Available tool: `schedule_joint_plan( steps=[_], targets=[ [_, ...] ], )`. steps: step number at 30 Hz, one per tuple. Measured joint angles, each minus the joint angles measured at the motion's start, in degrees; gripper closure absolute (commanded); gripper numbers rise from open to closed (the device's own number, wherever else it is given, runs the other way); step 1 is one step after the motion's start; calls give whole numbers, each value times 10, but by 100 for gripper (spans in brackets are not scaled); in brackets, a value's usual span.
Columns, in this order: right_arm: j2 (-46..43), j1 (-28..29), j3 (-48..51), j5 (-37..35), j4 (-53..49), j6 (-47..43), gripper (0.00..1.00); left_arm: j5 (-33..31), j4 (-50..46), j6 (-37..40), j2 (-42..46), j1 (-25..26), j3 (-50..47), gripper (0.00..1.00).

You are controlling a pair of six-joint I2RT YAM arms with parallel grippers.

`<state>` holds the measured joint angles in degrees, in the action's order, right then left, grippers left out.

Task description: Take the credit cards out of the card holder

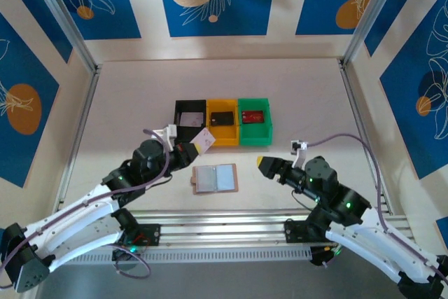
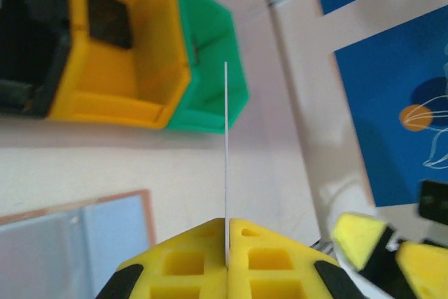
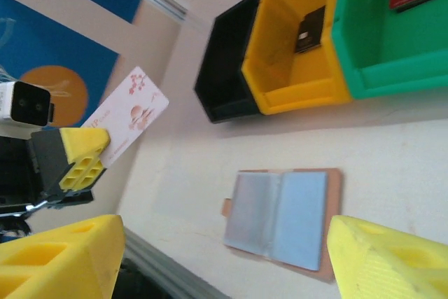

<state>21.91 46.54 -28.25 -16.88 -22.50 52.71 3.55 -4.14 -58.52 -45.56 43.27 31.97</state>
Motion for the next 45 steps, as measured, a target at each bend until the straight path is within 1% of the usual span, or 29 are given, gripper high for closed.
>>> schedule_joint_plan(
  steps=[3,7,11,13,17,23,32,38,45],
  targets=[
    [52,-12,-68,-10,-49,-50,20,61,-65,37,-16,-54,23,100],
    [91,-33,-122,-18,-95,-122,18,123,-125,92,-46,-99,65,100],
    [107,-58,-138,-38,-138,-167,17,176,-152,132,-85,-138,99,100],
    [110,-67,-138,-40,-154,-179,13,194,-162,150,-105,-152,111,100],
    [114,-74,-152,-49,-192,-208,12,222,-185,182,-146,-182,137,100],
    [109,-75,-183,-86,-235,-255,12,237,-213,227,-192,-202,179,100],
    [85,-54,-168,-109,-256,-267,11,237,-242,285,-268,-224,232,100],
    [83,-40,-162,-115,-256,-267,11,216,-261,315,-315,-233,269,100],
    [82,-31,-159,-115,-256,-268,11,183,-271,322,-367,-240,311,100]
  ],
)
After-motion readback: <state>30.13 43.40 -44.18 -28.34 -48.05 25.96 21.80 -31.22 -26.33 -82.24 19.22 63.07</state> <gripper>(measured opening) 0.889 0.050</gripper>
